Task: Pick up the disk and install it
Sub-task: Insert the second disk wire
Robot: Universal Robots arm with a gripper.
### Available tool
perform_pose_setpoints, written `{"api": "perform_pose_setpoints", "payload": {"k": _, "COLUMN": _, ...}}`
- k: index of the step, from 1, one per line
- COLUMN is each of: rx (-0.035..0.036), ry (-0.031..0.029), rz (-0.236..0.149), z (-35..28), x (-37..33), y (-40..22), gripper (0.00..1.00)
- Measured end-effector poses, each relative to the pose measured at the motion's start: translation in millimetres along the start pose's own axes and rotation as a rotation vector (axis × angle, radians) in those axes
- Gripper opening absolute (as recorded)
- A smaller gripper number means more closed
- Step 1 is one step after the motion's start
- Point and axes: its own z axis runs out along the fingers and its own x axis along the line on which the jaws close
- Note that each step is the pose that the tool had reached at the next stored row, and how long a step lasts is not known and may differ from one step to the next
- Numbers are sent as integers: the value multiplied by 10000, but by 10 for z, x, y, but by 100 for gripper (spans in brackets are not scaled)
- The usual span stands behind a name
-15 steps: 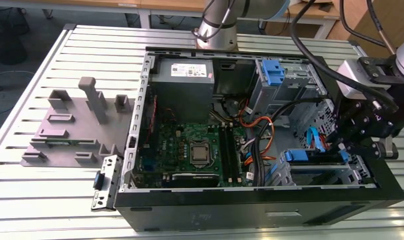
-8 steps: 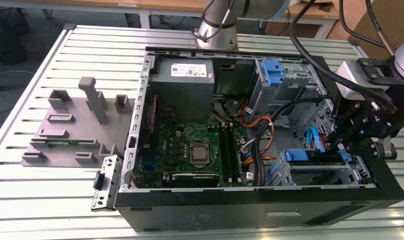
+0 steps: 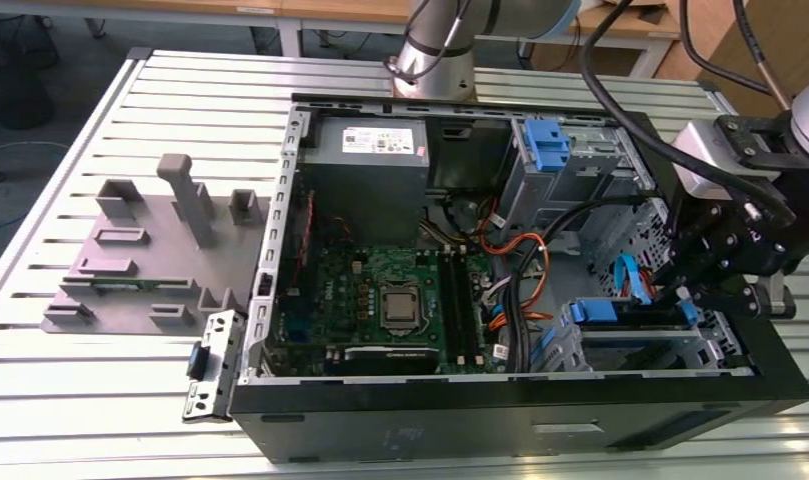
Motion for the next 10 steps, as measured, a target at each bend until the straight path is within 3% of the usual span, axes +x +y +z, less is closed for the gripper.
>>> {"api": "perform_pose_setpoints", "payload": {"k": 10, "rx": 0, "ry": 6, "rz": 0, "z": -238, "x": -15, "y": 6, "gripper": 24}}
